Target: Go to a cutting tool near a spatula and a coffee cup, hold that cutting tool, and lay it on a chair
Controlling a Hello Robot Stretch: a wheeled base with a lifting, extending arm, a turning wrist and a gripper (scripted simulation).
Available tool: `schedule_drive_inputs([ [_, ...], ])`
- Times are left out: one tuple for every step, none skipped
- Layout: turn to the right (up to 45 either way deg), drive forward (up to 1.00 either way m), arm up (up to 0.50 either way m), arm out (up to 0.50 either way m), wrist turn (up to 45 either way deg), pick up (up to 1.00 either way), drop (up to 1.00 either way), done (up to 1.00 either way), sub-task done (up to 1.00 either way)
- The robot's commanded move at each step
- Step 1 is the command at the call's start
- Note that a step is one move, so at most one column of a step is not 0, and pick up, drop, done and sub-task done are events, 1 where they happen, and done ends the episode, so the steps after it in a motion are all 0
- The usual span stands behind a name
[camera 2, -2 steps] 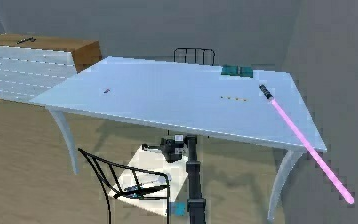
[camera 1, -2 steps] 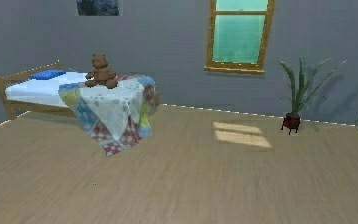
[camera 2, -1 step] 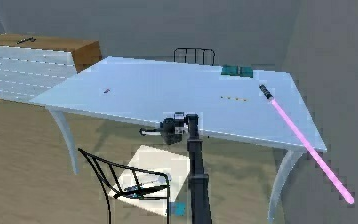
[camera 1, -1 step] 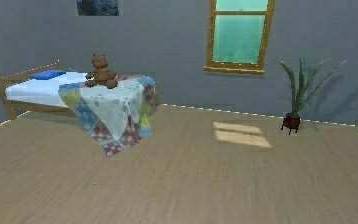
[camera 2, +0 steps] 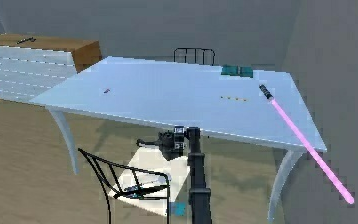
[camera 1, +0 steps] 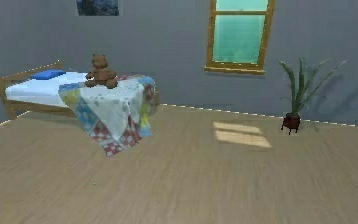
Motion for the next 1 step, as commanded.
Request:
schedule_drive_inputs([
  [0.0,0.0,0.0,0.0,0.0,0.0,0.0,1.0,0.0],
])
